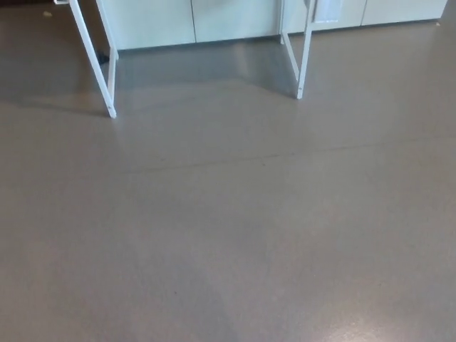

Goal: The robot walk up to a desk on which a bottle is kept on the left hand side and a container is kept on the right hand side. The robot uses its left hand to pick up the bottle and places it in the container.

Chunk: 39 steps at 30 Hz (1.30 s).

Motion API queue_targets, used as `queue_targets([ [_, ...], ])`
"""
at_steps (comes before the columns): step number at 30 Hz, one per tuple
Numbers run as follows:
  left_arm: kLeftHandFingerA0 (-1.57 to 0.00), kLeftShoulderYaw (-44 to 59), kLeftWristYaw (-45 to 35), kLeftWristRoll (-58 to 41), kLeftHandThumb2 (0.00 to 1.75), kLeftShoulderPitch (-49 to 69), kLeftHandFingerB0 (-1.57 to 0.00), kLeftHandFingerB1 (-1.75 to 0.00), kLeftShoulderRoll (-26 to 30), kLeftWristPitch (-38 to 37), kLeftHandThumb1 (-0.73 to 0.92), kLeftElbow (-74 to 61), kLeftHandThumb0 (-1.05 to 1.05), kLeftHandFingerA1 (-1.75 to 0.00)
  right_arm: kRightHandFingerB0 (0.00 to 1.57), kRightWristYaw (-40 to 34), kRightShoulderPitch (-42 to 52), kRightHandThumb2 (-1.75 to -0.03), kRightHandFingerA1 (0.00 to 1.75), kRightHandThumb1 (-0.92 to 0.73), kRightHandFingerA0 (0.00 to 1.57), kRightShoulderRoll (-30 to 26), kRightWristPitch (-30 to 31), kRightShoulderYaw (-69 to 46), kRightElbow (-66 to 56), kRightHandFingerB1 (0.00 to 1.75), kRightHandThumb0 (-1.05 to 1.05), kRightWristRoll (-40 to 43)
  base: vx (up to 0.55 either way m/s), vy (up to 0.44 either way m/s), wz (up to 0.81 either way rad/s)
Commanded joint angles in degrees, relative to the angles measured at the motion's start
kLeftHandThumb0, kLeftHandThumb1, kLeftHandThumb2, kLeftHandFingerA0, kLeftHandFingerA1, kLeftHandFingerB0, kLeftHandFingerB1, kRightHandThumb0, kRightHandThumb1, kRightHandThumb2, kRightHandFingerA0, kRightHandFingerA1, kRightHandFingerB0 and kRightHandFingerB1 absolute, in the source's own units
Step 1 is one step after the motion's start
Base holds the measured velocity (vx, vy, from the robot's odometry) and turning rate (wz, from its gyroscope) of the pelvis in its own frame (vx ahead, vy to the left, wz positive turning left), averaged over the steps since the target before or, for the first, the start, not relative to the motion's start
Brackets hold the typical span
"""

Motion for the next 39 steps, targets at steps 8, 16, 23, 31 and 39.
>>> queue_targets([
  [8,-0.07,16.9,-19.5,-23.7,0.87,7.8,-0.08,-0.45,-0.4,10.1,0.42,-10.0,-0.12,-0.47,0.24,19.8,5.9,-0.53,0.33,-0.35,0.14,1.1,10.9,-19.1,-5.7,0.38,-0.52,24.7,0.05,0.128,-0.15],
  [16,-0.26,18.0,-21.0,-22.1,0.62,9.4,-0.17,-0.29,0.4,10.2,0.59,-7.2,-0.18,-0.35,0.19,23.3,9.3,-0.52,0.31,-0.35,0.14,1.1,9.8,-20.4,-3.1,0.33,-0.53,23.6,0.24,0.284,-0.10],
  [23,-0.35,18.4,-22.8,-21.4,0.57,9.4,-0.21,-0.29,1.5,8.9,0.57,-4.3,-0.14,-0.34,0.25,24.1,9.8,-0.51,0.35,-0.34,0.18,1.4,8.4,-21.6,0.2,0.38,-0.51,23.6,0.22,-0.094,0.13],
  [31,-0.27,17.3,-24.0,-20.8,0.60,10.8,-0.18,-0.30,2.1,8.3,0.57,-4.1,-0.22,-0.35,0.19,24.1,9.9,-0.64,0.42,-0.30,0.20,0.2,4.9,-21.5,6.5,0.41,-0.60,22.5,0.28,-0.215,0.35],
  [39,-0.22,17.3,-24.9,-20.8,0.87,10.1,-0.08,-0.46,2.8,6.5,0.40,-1.0,-0.14,-0.55,0.30,25.7,9.0,-0.52,0.36,-0.34,0.23,-0.5,2.4,-22.2,11.1,0.38,-0.52,23.4,0.33,0.048,-0.16],
])
